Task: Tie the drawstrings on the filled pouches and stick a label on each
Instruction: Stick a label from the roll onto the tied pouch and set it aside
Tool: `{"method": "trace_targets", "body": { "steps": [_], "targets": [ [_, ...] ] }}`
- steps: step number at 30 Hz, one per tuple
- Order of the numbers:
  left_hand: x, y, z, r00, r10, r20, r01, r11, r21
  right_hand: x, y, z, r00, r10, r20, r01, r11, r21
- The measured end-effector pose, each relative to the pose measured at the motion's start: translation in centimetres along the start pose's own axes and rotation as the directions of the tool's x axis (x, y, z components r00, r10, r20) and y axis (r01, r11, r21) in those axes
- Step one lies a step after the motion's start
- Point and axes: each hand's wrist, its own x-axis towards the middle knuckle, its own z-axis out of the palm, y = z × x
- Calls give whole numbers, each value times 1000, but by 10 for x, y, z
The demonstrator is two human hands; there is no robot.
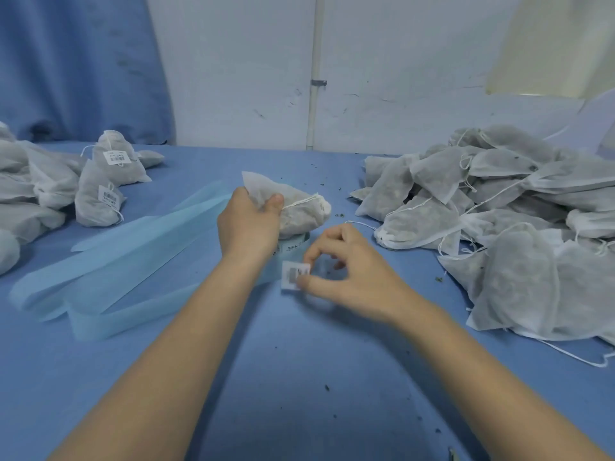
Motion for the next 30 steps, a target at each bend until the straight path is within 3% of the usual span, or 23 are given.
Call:
{"method": "trace_targets", "body": {
  "steps": [5,10,14,21,26,30],
  "targets": [
    [-13,11,3,982,154,111,-144,985,-96,-1,-8,-33,972,-67,-224,89,992,90],
    [-29,24,9,930,196,312,-150,975,-165,0,2,-46,954,-56,-294,57,998,-7],
    [-34,28,10,896,232,377,-154,962,-227,1,11,-50,938,-40,-343,15,997,-73],
    [-37,29,8,849,209,485,9,913,-409,1,13,-51,877,-101,-471,49,991,-122],
    [-40,28,9,808,239,538,-31,930,-367,-1,16,-52,923,128,-363,-23,959,281],
    [-43,30,11,810,264,523,-69,929,-363,1,18,-48,890,139,-434,14,944,331]
  ]
}}
